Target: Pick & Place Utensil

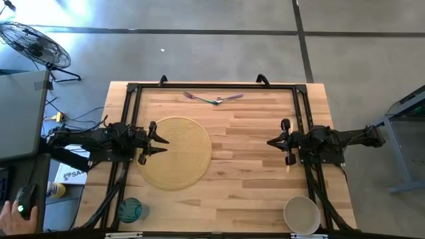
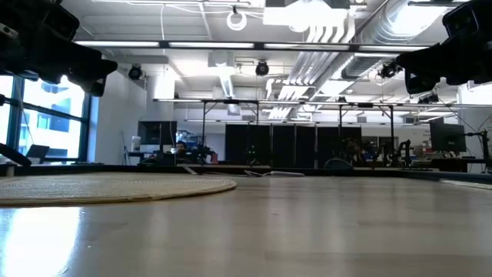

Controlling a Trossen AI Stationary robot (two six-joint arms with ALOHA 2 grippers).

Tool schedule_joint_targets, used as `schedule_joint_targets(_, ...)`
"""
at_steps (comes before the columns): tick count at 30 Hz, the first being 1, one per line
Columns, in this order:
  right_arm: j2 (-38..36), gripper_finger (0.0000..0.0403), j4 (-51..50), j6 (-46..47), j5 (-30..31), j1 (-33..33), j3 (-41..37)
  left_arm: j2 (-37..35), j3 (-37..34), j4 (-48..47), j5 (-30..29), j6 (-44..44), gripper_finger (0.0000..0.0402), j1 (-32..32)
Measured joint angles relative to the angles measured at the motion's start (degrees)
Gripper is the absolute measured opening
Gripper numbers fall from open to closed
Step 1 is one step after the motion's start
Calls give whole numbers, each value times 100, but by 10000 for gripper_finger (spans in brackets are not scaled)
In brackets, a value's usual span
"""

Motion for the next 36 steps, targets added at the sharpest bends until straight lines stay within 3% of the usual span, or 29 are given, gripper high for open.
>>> schedule_joint_targets(18,1,12,0,1,1,2,-1,-1,0,0,0,0,143,0)
schedule_joint_targets(24,1,12,274,-505,1,0,1,-1,0,0,0,0,143,0)
schedule_joint_targets(27,1,12,589,-208,1,0,-1,-1,0,0,0,-1,143,0)
schedule_joint_targets(32,1,12,1430,1166,28,2,-1,0,0,0,0,0,143,0)
schedule_joint_targets(36,-1,12,1943,1358,263,4,-1,1,0,0,0,0,143,0)
